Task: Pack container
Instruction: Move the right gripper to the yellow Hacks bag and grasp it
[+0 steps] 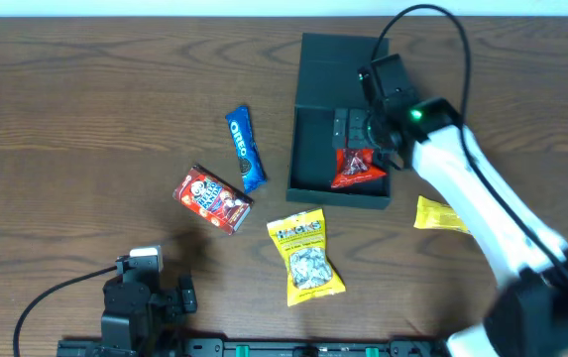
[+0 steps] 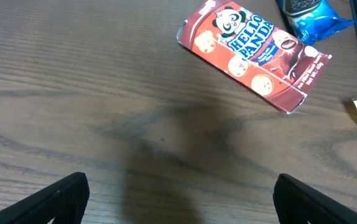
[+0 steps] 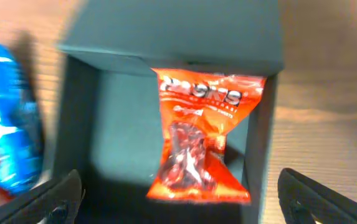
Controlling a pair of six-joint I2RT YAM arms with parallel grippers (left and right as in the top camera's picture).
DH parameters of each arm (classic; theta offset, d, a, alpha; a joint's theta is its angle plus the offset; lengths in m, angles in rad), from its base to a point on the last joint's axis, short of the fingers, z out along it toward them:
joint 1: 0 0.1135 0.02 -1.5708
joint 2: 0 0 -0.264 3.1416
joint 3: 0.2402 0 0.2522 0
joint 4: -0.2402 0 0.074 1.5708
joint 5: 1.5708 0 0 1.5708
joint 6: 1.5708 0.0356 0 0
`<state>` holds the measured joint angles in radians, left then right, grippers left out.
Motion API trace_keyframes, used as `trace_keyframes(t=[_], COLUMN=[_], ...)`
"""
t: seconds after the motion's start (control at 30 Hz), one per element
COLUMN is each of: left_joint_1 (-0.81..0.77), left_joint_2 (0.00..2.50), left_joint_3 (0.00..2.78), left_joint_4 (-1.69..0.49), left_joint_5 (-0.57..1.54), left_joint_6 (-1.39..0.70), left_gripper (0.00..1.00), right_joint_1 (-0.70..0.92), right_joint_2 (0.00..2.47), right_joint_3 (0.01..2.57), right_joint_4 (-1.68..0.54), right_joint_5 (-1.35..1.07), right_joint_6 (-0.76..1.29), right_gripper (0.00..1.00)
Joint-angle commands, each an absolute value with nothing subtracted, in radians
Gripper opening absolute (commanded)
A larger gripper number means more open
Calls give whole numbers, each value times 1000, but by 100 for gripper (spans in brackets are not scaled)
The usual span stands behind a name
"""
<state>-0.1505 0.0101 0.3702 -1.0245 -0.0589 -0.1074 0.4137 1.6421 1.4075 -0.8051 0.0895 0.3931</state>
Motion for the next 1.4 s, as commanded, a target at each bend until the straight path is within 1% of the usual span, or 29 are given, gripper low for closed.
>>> trace_keyframes(t=[0.0, 0.07, 0.23, 0.37, 0.43, 0.53, 0.63, 0.7, 0.77, 0.83, 0.9, 1.07, 1.17, 1.37], left_joint_1=[-144, -144, -144, -144, -144, -144, -144, -144, -144, -144, -144, -144, -144, -144], left_joint_2=[4, 4, 4, 4, 4, 4, 4, 4, 4, 4, 4, 4, 4, 4], left_joint_3=[340, 340, 340, 340, 340, 340, 340, 340, 340, 340, 340, 340, 340, 340], left_joint_4=[-1055, -1055, -1055, -1055, -1055, -1055, -1055, -1055, -1055, -1055, -1055, -1055, -1055, -1055], left_joint_5=[-59, -59, -59, -59, -59, -59, -59, -59, -59, -59, -59, -59, -59, -59], left_joint_6=[-101, -101, -101, -101, -101, -101, -101, -101, -101, -101, -101, -101, -101, -101], left_gripper=[95, 95, 95, 96, 95, 95, 95, 96, 95, 95, 95, 95, 95, 96], right_joint_1=[459, 486, 518, 558, 590, 653, 722, 765, 805, 823, 826, 824, 817, 810], right_joint_2=[1527, 1460, 1375, 1327, 1314, 1307, 1307, 1307, 1309, 1327, 1356, 1511, 1570, 1663], right_joint_3=[1406, 1406, 1404, 1369, 1341, 1274, 1183, 1130, 1068, 1012, 989, 971, 971, 971], right_joint_4=[-860, -920, -1028, -1067, -1066, -1064, -1044, -1010, -932, -828, -795, -806, -781, -771], right_joint_5=[203, 241, 247, 235, 202, 90, 7, 6, -24, -113, -160, -200, -255, -255], right_joint_6=[365, 365, 319, 311, 347, 467, 486, 499, 572, 662, 695, 695, 695, 694], right_gripper=[99, 99, 99, 99, 99, 99, 99, 99, 99, 99, 99, 99, 99, 99])
